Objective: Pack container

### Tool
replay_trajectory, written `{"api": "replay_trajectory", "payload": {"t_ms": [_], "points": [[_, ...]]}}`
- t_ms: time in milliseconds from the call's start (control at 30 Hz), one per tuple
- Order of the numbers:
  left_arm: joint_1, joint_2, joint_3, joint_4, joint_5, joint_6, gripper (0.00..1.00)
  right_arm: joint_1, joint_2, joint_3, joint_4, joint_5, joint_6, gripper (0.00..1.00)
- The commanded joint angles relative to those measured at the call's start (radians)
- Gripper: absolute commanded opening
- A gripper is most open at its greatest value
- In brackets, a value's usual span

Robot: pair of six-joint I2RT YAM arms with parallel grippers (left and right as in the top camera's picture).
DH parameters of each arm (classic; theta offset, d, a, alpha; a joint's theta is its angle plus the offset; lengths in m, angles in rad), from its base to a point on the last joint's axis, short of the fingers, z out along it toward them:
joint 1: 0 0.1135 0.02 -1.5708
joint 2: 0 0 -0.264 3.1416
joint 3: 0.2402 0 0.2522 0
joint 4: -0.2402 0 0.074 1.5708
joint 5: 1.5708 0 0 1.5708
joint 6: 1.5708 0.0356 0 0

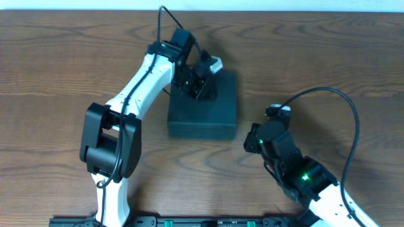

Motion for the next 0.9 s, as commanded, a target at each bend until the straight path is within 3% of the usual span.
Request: {"api": "replay_trajectory", "payload": {"t_ms": [0,333,400,433,467,500,533,567,600,867], "points": [[0.055,-0.090,0.026,-0.006,-0.023,-0.016,0.06,-0.055,-0.006,0.006,-0.002,0.021,-0.018,0.01],[0.415,-0.205,0.016,-0.078,0.027,-0.035,0.06,-0.307,-0.006,0.007,0.021,-0.176,-0.105,0.02],[0.484,-0.205,-0.026,-0.076,0.090,-0.009,0.06,-0.340,-0.006,0.007,0.028,-0.220,-0.110,0.13],[0.499,-0.205,-0.042,-0.071,0.098,-0.007,0.06,-0.343,-0.006,0.007,0.031,-0.227,-0.110,0.24],[0.512,-0.205,-0.058,-0.065,0.098,-0.008,0.06,-0.342,-0.006,0.007,0.033,-0.237,-0.110,0.38],[0.522,-0.205,-0.072,-0.061,0.098,-0.007,0.08,-0.342,-0.006,0.007,0.034,-0.249,-0.110,0.62],[0.530,-0.205,-0.086,-0.060,0.098,-0.007,0.40,-0.342,-0.006,0.007,0.034,-0.260,-0.110,0.90],[0.536,-0.205,-0.098,-0.059,0.097,-0.008,0.84,-0.342,-0.006,0.007,0.032,-0.265,-0.110,0.99],[0.539,-0.205,-0.106,-0.058,0.097,-0.008,0.95,-0.342,-0.006,0.007,0.032,-0.265,-0.109,0.99],[0.533,-0.204,-0.118,-0.107,0.014,-0.011,0.95,-0.342,-0.005,0.006,0.013,-0.287,-0.103,0.99]]}}
